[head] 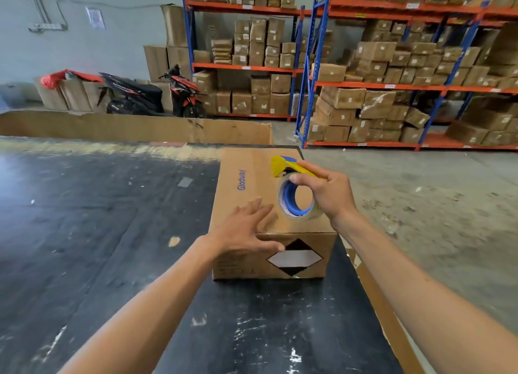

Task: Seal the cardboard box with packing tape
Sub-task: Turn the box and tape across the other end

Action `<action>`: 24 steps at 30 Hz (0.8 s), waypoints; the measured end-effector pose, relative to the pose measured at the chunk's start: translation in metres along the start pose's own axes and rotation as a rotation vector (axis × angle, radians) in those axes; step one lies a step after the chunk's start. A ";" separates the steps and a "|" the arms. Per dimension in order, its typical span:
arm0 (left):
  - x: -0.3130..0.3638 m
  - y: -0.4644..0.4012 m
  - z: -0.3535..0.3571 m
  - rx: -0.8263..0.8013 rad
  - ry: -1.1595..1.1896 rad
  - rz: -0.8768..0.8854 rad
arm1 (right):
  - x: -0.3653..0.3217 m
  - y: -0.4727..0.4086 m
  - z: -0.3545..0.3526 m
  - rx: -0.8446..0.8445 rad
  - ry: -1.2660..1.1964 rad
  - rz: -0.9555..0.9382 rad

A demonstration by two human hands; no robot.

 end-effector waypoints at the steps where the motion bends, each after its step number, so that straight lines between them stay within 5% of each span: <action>1: 0.000 -0.002 0.010 0.034 -0.100 -0.039 | -0.001 0.001 0.004 -0.011 0.001 -0.005; 5: -0.010 -0.009 0.021 0.109 -0.333 -0.033 | -0.005 0.005 0.011 -0.059 0.022 -0.045; 18: -0.010 -0.015 0.014 0.127 -0.313 -0.029 | 0.004 0.016 -0.016 -0.032 0.074 -0.059; 21: -0.008 -0.008 -0.002 0.153 0.042 -0.030 | -0.002 0.028 -0.019 -0.064 0.118 -0.114; 24: -0.013 0.010 -0.023 0.333 0.880 -0.193 | -0.016 0.049 -0.027 -0.068 0.220 -0.247</action>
Point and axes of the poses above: each hand's wrist, its own y-axis away from the middle knuckle, its own z-axis out of the palm, x = y × z, the point moved 10 cm from there along -y, towards the middle knuckle, and after that the axes turned 8 degrees about z, right-handed, at the moved point
